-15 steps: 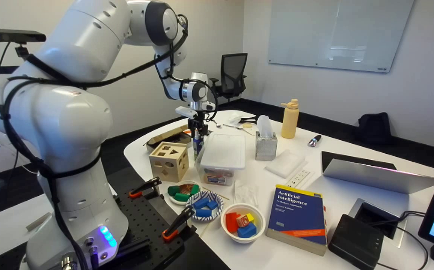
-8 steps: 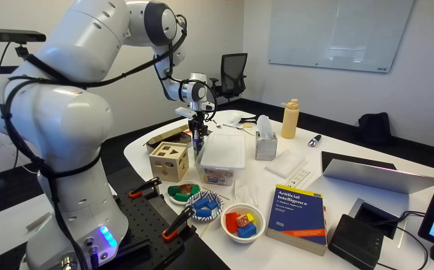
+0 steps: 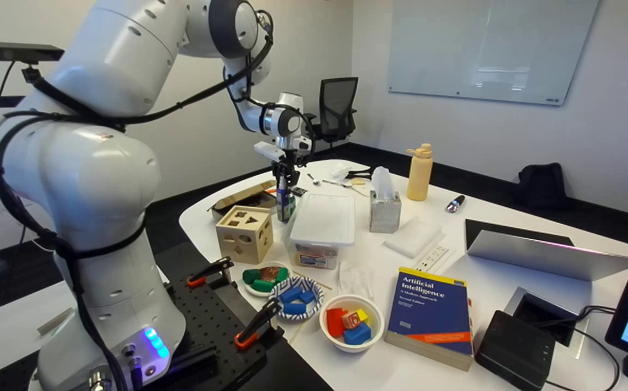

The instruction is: Move the blue bottle closer to the white bowl

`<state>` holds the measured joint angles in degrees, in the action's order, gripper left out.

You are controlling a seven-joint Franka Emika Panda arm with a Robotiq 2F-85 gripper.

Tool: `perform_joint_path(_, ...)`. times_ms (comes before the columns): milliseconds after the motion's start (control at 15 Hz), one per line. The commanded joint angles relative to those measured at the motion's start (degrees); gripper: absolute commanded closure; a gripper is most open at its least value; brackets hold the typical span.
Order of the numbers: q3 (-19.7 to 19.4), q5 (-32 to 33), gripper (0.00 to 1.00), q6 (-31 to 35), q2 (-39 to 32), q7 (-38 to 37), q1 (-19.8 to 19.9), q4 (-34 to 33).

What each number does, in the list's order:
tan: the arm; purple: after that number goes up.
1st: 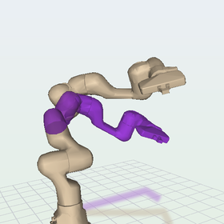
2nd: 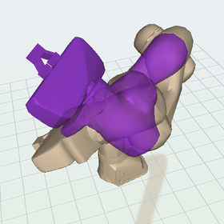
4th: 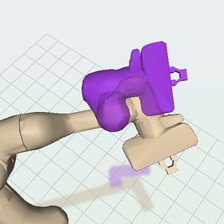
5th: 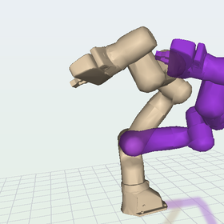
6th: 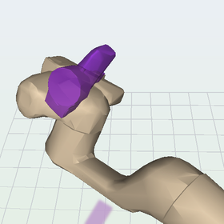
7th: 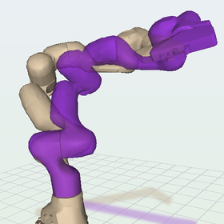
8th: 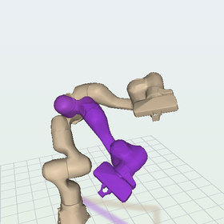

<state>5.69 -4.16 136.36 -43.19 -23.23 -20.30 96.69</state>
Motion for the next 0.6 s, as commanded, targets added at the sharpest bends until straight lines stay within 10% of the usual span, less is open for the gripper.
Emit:
perform_joint_path(0, 1.8, -3.4, 0.69, -4.1, 8.3, 1.5, 3.1, 3.9)
perform_joint_path(533, -2.9, -2.4, 0.69, -12.2, 22.6, -8.6, 5.2, 8.7)
